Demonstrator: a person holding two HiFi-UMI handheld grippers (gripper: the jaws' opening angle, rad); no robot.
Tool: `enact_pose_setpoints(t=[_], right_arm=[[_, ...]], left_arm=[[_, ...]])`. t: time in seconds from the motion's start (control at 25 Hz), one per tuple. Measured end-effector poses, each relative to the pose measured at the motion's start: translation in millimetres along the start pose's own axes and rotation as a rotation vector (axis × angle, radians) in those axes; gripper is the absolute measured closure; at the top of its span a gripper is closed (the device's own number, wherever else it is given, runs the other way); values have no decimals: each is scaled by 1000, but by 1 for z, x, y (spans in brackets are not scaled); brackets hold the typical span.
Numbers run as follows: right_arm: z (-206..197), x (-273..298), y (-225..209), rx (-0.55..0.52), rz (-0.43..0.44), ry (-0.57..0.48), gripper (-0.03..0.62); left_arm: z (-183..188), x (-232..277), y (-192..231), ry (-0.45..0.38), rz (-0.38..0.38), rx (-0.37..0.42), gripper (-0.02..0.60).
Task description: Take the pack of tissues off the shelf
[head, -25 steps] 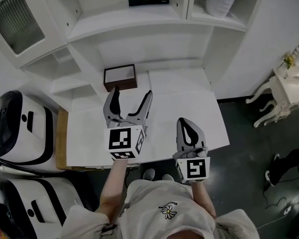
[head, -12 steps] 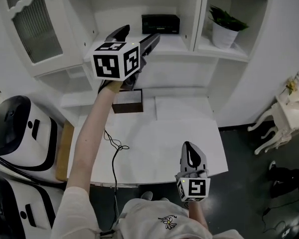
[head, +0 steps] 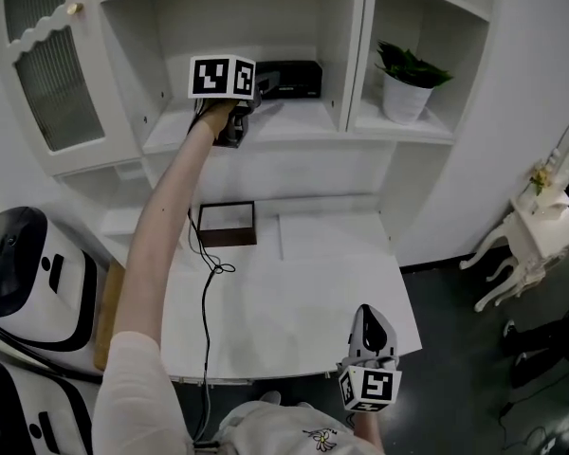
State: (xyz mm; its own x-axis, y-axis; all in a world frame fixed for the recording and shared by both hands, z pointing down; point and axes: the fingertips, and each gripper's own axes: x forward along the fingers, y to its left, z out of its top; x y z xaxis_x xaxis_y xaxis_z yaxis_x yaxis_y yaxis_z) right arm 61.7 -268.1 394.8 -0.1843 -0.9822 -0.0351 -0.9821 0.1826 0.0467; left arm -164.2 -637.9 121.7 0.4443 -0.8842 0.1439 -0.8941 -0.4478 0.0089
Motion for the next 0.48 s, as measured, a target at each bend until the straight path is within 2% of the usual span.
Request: enact_pose_setpoints(t=[0.2,0.36,0.48], right_arm=[[0,-2,-16,14,-38,3,592],[-5,1,-21,13,-49,15,592],[-7,3,-20,15,-48,20,592]], left_arm=[[-10,20,5,65,-45,-38,186],[-6,28,-2,46,-65,-33,189],[-7,33,-4,66,-58,-6,189]])
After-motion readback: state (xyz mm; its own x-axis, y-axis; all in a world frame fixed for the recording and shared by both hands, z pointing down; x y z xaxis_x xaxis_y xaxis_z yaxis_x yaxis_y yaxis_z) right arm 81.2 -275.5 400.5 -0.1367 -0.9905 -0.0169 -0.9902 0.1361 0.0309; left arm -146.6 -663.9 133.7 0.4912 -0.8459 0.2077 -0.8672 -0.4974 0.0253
